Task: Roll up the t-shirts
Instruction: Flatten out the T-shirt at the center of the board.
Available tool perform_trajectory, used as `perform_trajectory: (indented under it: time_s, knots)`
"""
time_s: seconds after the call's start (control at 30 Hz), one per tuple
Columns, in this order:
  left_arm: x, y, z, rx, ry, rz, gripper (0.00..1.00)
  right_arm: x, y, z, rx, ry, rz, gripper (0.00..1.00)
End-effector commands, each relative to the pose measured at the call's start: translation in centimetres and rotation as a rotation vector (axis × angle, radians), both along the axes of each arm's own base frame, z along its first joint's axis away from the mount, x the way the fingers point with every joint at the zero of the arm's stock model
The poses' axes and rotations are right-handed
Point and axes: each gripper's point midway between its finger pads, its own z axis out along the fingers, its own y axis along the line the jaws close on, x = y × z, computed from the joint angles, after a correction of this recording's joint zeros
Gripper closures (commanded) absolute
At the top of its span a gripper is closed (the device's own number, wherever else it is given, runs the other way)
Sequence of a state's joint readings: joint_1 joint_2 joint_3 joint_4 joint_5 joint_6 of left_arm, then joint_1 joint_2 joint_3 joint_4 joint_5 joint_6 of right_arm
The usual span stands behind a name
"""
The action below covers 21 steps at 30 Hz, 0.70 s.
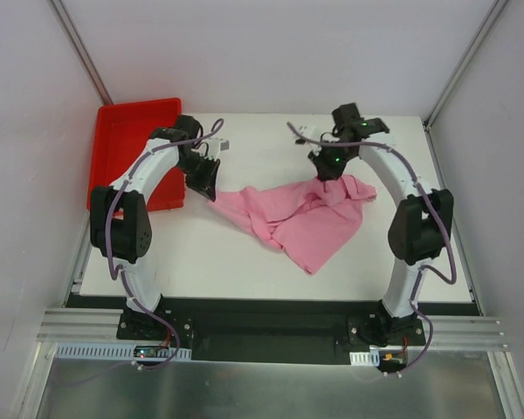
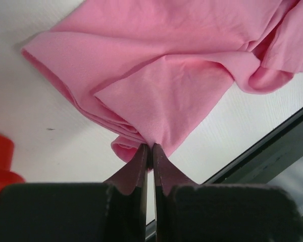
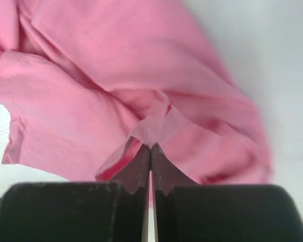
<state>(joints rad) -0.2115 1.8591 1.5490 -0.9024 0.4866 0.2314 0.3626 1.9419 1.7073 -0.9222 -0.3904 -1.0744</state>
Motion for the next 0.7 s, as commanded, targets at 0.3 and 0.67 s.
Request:
perform_trajectory:
  time_s: [0.3, 0.67]
  knots:
    - [4.6, 1.9, 18.9, -0.030, -0.558, 0.031, 1.00, 3.1, -8.0, 20.6, 0.146, -0.422, -0.383, 0.99]
    - [2.8, 1.5, 31.7, -0.141, -0.881, 0.051, 1.00, -2.5, -9.5, 32.9, 0.273, -0.721, -0.442, 0.99]
